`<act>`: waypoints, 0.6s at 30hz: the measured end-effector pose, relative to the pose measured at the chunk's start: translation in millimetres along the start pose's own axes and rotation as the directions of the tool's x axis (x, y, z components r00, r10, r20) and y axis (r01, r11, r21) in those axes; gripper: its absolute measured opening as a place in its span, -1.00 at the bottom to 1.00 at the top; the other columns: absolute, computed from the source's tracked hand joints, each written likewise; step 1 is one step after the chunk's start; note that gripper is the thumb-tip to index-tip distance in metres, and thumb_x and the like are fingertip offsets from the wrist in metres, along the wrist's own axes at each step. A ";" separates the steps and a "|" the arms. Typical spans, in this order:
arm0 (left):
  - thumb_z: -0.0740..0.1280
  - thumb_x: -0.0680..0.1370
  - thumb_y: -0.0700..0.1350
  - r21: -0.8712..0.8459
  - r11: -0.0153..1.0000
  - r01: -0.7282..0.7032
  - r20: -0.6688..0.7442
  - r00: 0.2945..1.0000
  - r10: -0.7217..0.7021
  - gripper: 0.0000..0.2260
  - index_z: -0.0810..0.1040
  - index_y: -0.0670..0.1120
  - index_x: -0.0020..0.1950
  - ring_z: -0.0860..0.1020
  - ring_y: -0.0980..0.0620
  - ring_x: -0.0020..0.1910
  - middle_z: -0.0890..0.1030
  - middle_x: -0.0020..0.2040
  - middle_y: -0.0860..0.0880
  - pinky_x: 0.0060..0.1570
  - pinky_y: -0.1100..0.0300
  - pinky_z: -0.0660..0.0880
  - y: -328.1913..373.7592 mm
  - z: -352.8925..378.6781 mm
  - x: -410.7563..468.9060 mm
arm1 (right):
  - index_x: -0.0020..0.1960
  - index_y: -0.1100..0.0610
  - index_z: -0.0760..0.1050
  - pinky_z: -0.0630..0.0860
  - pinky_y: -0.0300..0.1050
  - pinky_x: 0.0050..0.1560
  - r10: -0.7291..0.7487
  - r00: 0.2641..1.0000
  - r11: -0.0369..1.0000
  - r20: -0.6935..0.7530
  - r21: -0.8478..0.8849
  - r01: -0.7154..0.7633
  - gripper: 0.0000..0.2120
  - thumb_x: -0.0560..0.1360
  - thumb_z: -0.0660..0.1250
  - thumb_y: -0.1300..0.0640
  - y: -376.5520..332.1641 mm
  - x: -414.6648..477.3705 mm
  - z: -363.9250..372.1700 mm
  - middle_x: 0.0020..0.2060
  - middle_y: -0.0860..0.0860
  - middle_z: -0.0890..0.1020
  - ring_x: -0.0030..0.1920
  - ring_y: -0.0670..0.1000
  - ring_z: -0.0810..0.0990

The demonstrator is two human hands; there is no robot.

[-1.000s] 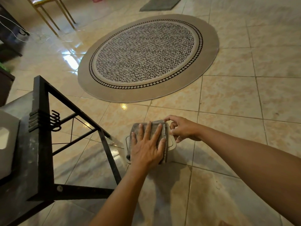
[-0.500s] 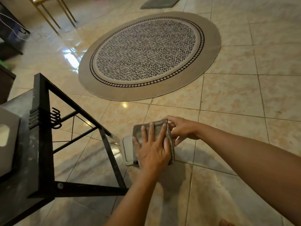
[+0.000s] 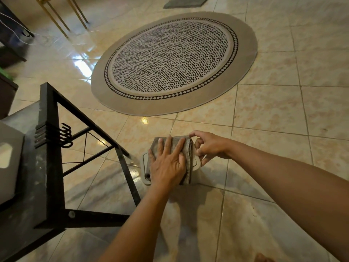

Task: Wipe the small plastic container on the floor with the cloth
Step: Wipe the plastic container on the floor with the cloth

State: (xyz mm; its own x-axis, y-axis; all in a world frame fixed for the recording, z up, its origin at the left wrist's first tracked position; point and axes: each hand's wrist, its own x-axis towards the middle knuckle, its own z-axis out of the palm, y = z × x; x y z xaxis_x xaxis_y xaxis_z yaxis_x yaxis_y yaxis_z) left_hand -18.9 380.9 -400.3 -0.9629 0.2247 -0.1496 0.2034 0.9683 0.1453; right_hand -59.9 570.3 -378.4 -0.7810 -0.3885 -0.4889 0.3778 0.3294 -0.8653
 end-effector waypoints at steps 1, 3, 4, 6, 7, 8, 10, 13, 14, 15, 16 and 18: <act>-0.18 0.62 0.19 -0.004 1.000 -0.007 0.002 1.000 0.007 -0.49 -0.28 0.34 0.55 -0.31 -0.08 0.58 -0.24 0.63 0.04 0.50 -0.22 -0.34 0.0 1.6 -3.9 | 0.38 0.05 0.30 0.69 0.08 -0.20 0.003 1.000 1.000 0.004 -0.001 -0.003 -0.40 0.48 0.25 0.52 -0.2 -0.1 -0.7 -0.10 0.17 0.50 -0.22 0.09 0.63; -0.14 0.65 0.19 0.003 0.995 -0.096 0.017 0.995 0.096 -0.50 -0.30 0.35 0.55 -0.33 -0.07 0.58 -0.26 0.62 0.08 0.50 -0.24 -0.34 5.0 5.7 -10.7 | 0.38 0.05 0.30 0.69 0.14 -0.14 0.003 1.000 1.000 0.031 -0.005 -0.003 -0.40 0.47 0.30 0.50 -1.4 -1.1 -1.8 0.00 0.17 0.56 -0.15 0.15 0.67; -0.14 0.66 0.20 0.019 0.990 -0.141 0.021 0.990 0.141 -0.50 -0.30 0.35 0.55 -0.33 -0.07 0.58 -0.26 0.62 0.08 0.50 -0.25 -0.32 5.6 7.1 -9.4 | 0.37 0.05 0.30 0.69 0.14 -0.14 0.002 0.999 1.000 0.039 -0.001 -0.002 -0.40 0.46 0.32 0.49 -2.1 -1.2 -2.1 0.05 0.18 0.56 -0.12 0.17 0.68; -0.16 0.66 0.20 0.042 0.988 -0.146 0.010 0.989 0.146 -0.51 -0.29 0.33 0.56 -0.31 -0.06 0.59 -0.23 0.63 0.07 0.52 -0.24 -0.28 -1.2 5.7 -1.0 | 0.39 0.07 0.30 0.69 0.09 -0.17 -0.001 0.999 1.000 0.033 0.011 0.001 -0.40 0.46 0.29 0.51 -2.0 0.2 -1.3 0.03 0.17 0.56 -0.14 0.15 0.68; -0.19 0.65 0.20 0.044 0.994 -0.097 -0.004 0.995 0.097 -0.50 -0.28 0.31 0.56 -0.30 -0.06 0.59 -0.23 0.63 0.07 0.52 -0.24 -0.27 -8.8 5.9 1.9 | 0.41 0.07 0.30 0.69 0.05 -0.20 0.000 1.000 1.000 0.020 0.014 0.000 -0.39 0.47 0.28 0.52 -1.3 1.4 -0.8 -0.02 0.15 0.54 -0.17 0.12 0.66; -0.21 0.64 0.19 0.045 0.999 -0.020 -0.021 1.000 0.021 -0.50 -0.30 0.29 0.57 -0.29 -0.07 0.59 -0.24 0.62 0.06 0.52 -0.24 -0.27 -17.3 7.0 2.7 | 0.43 0.07 0.29 0.69 0.03 -0.21 0.002 1.000 1.000 0.005 0.013 -0.003 -0.38 0.48 0.27 0.51 -0.5 2.2 -0.7 -0.08 0.14 0.51 -0.18 0.10 0.64; -0.24 0.62 0.17 0.041 0.991 0.126 -0.053 0.991 -0.124 -0.48 -0.37 0.26 0.55 -0.32 -0.12 0.58 -0.29 0.62 0.04 0.50 -0.29 -0.27 -27.9 10.8 -6.7 | 0.47 0.07 0.27 0.69 0.04 -0.22 0.013 1.000 1.000 -0.008 0.011 -0.013 -0.36 0.49 0.28 0.50 1.0 3.2 -1.4 -0.13 0.13 0.46 -0.17 0.12 0.62; -0.20 0.64 0.19 -0.026 0.989 0.147 -0.036 0.988 -0.148 -0.47 -0.39 0.27 0.54 -0.39 -0.13 0.55 -0.35 0.60 0.03 0.48 -0.28 -0.35 -5.0 12.6 -28.4 | 0.46 0.07 0.27 0.68 0.03 -0.23 0.015 1.000 1.000 0.014 0.006 -0.015 -0.36 0.48 0.28 0.50 0.3 3.7 -4.8 -0.12 0.14 0.46 -0.18 0.11 0.62; -0.19 0.64 0.20 -0.032 0.993 0.114 -0.038 0.993 -0.115 -0.48 -0.37 0.29 0.54 -0.39 -0.13 0.55 -0.34 0.60 0.04 0.48 -0.27 -0.35 7.7 13.4 -29.0 | 0.46 0.06 0.27 0.68 0.05 -0.22 0.014 1.000 1.000 0.022 0.001 -0.014 -0.35 0.48 0.28 0.51 -0.6 3.7 -5.0 -0.11 0.15 0.48 -0.18 0.11 0.63; -0.18 0.65 0.22 -0.031 0.996 0.086 -0.050 0.995 -0.087 -0.49 -0.36 0.31 0.54 -0.38 -0.12 0.56 -0.34 0.60 0.05 0.48 -0.26 -0.35 19.2 13.1 -25.1 | 0.45 0.06 0.27 0.69 0.07 -0.20 0.014 1.000 1.000 0.027 -0.003 -0.013 -0.34 0.47 0.26 0.53 -0.9 4.3 -4.3 -0.07 0.18 0.50 -0.18 0.12 0.64; -0.18 0.64 0.24 -0.026 0.997 0.070 -0.055 0.996 -0.072 -0.49 -0.34 0.32 0.54 -0.37 -0.11 0.56 -0.32 0.60 0.05 0.49 -0.27 -0.33 24.7 13.6 -17.6 | 0.44 0.06 0.28 0.69 0.08 -0.19 0.012 1.000 1.000 0.023 -0.004 -0.012 -0.34 0.46 0.25 0.54 -0.6 4.4 -3.7 -0.04 0.20 0.52 -0.17 0.13 0.65; -0.17 0.64 0.24 -0.030 0.995 0.098 -0.050 0.994 -0.099 -0.50 -0.31 0.32 0.55 -0.34 -0.10 0.57 -0.28 0.62 0.05 0.49 -0.28 -0.30 21.3 9.6 -4.1 | 0.44 0.06 0.28 0.69 0.07 -0.20 0.007 1.000 1.000 -0.013 0.000 -0.007 -0.35 0.47 0.26 0.53 1.4 3.8 -3.3 -0.08 0.18 0.50 -0.20 0.10 0.64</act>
State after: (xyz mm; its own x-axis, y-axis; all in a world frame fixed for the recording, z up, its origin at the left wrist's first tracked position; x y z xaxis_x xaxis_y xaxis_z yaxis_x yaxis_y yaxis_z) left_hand -8.9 401.6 -405.9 -0.9860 0.1217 -0.1143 0.1027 0.9819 0.1590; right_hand -64.0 572.1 -381.0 -0.7845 -0.3752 -0.4937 0.3834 0.3323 -0.8617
